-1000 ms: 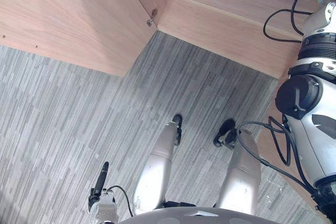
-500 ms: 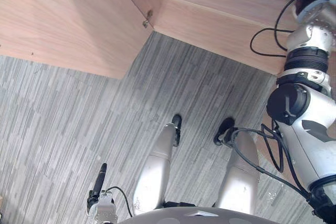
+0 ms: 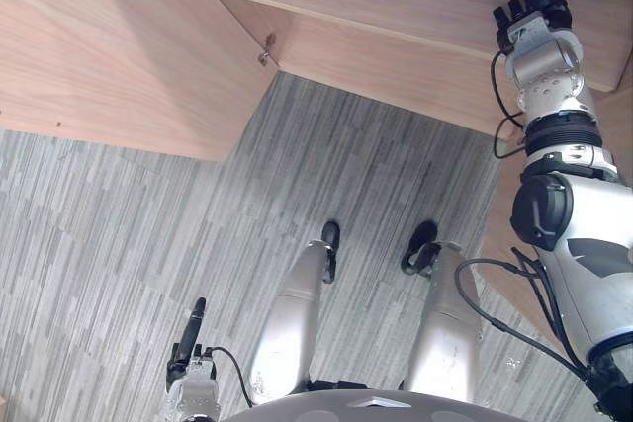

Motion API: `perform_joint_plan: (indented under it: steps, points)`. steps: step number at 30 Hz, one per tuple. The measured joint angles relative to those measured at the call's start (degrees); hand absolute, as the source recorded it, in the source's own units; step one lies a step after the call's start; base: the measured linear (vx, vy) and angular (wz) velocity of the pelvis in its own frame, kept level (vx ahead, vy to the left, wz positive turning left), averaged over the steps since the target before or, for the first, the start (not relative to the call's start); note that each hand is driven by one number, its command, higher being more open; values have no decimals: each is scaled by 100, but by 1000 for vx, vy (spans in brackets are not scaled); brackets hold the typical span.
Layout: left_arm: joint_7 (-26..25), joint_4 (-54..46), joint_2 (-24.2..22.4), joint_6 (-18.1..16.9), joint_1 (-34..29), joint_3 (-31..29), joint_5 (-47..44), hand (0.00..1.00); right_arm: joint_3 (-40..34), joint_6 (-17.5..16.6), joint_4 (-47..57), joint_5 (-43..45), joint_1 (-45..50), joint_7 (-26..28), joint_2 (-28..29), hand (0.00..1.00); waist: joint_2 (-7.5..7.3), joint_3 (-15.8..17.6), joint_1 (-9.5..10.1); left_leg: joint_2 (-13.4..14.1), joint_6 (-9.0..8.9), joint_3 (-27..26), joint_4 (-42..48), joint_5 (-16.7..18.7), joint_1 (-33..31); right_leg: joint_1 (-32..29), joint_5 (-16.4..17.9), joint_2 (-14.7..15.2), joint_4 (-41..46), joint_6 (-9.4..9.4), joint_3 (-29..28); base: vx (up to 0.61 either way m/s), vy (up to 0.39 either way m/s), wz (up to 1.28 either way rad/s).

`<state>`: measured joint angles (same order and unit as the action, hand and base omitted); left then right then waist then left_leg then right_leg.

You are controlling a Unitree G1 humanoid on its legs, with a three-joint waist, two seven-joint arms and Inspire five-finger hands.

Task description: Walk over to the cabinet, pick up the folder, carry it to the office cabinet, place the folder inside the office cabinet, then close the office cabinet door

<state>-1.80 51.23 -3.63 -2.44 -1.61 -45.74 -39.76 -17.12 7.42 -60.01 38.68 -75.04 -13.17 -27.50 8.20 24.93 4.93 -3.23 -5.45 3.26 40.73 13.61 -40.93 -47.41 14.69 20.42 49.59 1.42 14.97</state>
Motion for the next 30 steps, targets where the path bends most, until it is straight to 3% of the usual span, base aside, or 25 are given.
perform_joint_plan:
  steps: [1, 3, 6, 9, 15, 20, 26, 30]
  points:
    - [41, 1, 95, 39, -39, -51, 3, 100, 105, 122, 0, -257, 0, 119, -65, 100, 3, -2, 13, 1, -4, 1, -7, -7, 9, 0, 1, 0, 7, 2, 0, 0, 0, 0]
    - [292, 0, 305, 157, -118, -353, 258, 100, 192, 363, 1, -1801, 45, 753, -189, 100, 13, -8, 37, 3, -6, 0, -18, -19, 18, 0, 2, 0, 10, 5, -1, -18, 33, 0]
    - [511, 0, 634, 179, -182, -620, 449, 100, 209, 378, 158, -3317, 231, 1600, -344, 100, 38, -24, 122, 2, -1, -11, -24, -28, 27, 0, 0, -1, 14, 9, -12, -18, 42, 0]
    - [641, -1, 842, 194, -236, -713, 484, 100, 399, 320, 500, -4145, 493, 2236, -393, 100, 68, -60, 128, -3, 3, -24, -33, -31, 27, -5, -3, -1, 11, 3, -31, -10, 50, -1]
    - [854, 3, 922, 286, -255, -747, 674, 100, 969, 38, 803, -4456, 824, 2942, -514, 100, 67, -121, 114, 21, 23, -134, -135, -45, 49, -55, -50, -44, -86, -19, -118, 6, 62, -8]
    - [956, 17, 923, 287, -259, -747, 675, 100, 2094, -82, 1186, -5150, 989, 3168, -657, 100, 44, -142, 112, 59, 23, -210, -217, -45, 119, -55, -69, -91, -138, -18, -174, 15, 58, -9]
    - [1014, 108, 925, 286, -379, -693, 671, 100, 3575, -339, 1831, -5147, 1501, 3317, -788, 100, -137, -231, 68, 145, 17, -421, -398, -38, 311, -61, -79, -212, -212, -23, -355, 10, 34, -17]
    - [1062, 119, 944, 286, -411, -690, 671, 100, 3849, -427, 1829, -5125, 1532, 3473, -808, 100, -234, -278, 68, 184, 0, -452, -410, -26, 341, -61, -76, -262, -220, -20, -383, -5, 30, -7]
